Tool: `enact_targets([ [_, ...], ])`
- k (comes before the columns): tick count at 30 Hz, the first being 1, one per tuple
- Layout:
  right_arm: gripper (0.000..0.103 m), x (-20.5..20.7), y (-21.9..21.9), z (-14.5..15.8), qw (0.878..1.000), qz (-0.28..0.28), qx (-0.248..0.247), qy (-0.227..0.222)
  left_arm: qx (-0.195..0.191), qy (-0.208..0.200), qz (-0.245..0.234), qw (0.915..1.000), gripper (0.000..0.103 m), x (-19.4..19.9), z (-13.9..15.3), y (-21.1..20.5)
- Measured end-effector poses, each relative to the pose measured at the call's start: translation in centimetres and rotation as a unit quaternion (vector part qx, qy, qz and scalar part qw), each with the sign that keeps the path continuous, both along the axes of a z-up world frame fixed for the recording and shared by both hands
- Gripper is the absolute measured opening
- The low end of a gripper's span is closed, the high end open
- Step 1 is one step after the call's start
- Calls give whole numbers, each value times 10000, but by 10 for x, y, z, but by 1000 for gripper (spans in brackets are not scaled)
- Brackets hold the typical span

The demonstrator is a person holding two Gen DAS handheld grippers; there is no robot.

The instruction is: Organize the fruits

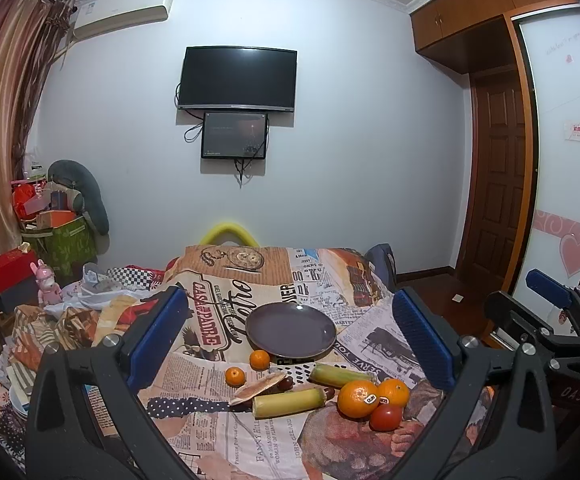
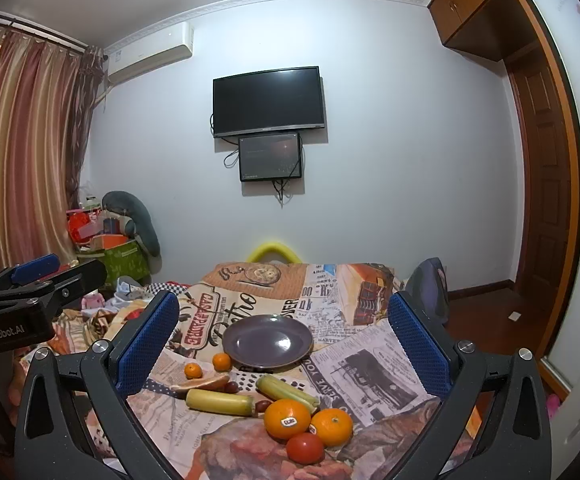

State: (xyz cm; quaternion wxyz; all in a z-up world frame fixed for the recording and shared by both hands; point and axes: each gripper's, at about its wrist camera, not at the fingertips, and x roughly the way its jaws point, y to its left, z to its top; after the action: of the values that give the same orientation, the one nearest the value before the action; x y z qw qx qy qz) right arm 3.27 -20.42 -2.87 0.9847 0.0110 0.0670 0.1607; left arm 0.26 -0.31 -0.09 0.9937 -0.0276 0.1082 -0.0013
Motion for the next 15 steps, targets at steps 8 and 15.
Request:
enact_targets([
  [8, 103, 1, 0, 1, 10000, 8, -7, 14, -1, 0, 10, 10000, 103, 0, 0, 0],
  [15, 103, 0, -1, 1, 10000, 11, -29, -9, 1, 9, 9, 10000, 103, 1, 0, 0],
])
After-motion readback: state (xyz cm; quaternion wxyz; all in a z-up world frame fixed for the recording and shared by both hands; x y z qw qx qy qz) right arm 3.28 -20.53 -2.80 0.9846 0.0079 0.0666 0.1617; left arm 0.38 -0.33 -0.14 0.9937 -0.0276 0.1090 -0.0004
